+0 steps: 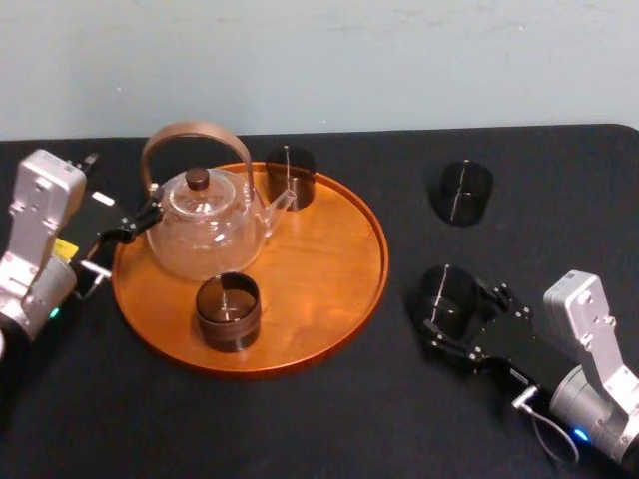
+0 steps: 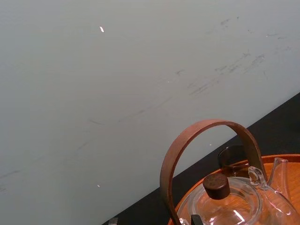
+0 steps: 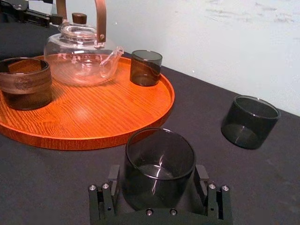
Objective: Pick up the glass from the table and place it on the tray.
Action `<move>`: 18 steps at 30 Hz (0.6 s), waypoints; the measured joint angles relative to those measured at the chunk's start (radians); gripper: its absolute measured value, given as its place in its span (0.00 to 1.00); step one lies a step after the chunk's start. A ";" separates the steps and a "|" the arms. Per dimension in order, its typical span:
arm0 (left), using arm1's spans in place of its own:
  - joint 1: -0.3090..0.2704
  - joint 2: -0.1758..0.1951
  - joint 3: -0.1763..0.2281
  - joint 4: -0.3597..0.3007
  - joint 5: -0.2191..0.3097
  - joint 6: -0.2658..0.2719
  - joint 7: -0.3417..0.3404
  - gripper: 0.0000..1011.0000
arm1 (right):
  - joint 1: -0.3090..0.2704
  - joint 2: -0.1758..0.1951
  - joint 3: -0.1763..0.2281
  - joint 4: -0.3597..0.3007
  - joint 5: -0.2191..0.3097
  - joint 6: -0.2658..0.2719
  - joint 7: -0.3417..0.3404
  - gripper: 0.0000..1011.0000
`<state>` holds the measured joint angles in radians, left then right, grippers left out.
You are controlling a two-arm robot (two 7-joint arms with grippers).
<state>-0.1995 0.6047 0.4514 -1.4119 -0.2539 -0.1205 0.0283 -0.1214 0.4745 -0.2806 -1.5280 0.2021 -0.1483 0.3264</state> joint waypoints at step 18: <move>0.000 0.000 0.000 0.000 0.000 0.000 0.000 1.00 | 0.036 -0.047 0.017 0.057 -0.016 0.016 0.044 0.99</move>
<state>-0.1995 0.6047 0.4514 -1.4120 -0.2538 -0.1205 0.0283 -0.0857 0.4273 -0.2634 -1.4713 0.1861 -0.1322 0.3708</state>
